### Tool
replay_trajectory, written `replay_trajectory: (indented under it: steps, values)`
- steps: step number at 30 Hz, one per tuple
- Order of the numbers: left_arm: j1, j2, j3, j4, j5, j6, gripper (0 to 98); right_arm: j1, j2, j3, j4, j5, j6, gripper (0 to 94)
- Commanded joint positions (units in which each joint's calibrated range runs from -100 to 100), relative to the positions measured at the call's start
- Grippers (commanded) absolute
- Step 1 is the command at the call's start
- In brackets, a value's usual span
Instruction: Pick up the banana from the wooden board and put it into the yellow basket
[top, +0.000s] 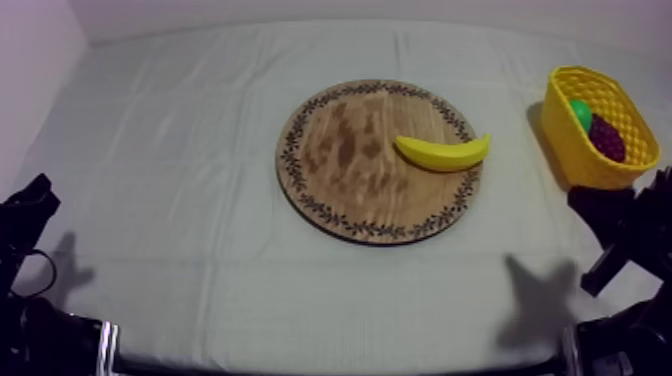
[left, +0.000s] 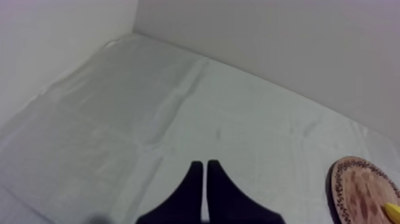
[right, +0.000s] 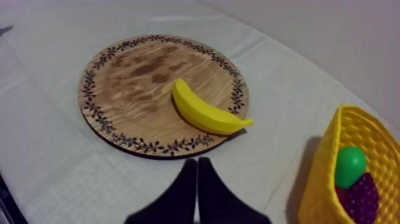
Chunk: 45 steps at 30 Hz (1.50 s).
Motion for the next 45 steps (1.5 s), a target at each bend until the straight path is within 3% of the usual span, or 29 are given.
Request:
replay_trajectory:
  steps: [1,8,14,23,33,42,45]
  values:
    - [-0.02,0.02,0.03,-0.01,-0.01,-0.02,0.1,-0.12,7.12,-6.13,0.06,2.35,0.87,0.5]
    - [-0.02,0.02,0.03,-0.01,-0.01,-0.01,0.1,-0.72,24.13,-26.88,1.48,13.62,4.25,0.4]
    - [-0.02,0.02,0.03,-0.01,-0.01,-0.02,0.1,-0.92,38.66,-44.63,3.22,24.56,9.42,0.6]
    - [-0.02,0.02,0.03,-0.01,-0.01,0.0,0.1,0.18,58.37,-63.51,3.19,38.82,19.31,0.8]
    - [-0.02,0.02,0.03,-0.01,-0.01,0.03,0.1,-0.33,73.68,-77.1,4.82,48.57,24.89,0.8]
    - [-0.02,0.02,0.03,-0.01,-0.01,0.03,0.1,0.05,78.84,-80.91,5.69,55.49,28.58,1.1]
    - [-0.02,0.02,0.03,-0.01,-0.01,0.03,0.1,0.18,79.44,-81.34,5.96,56.28,28.96,7.8]
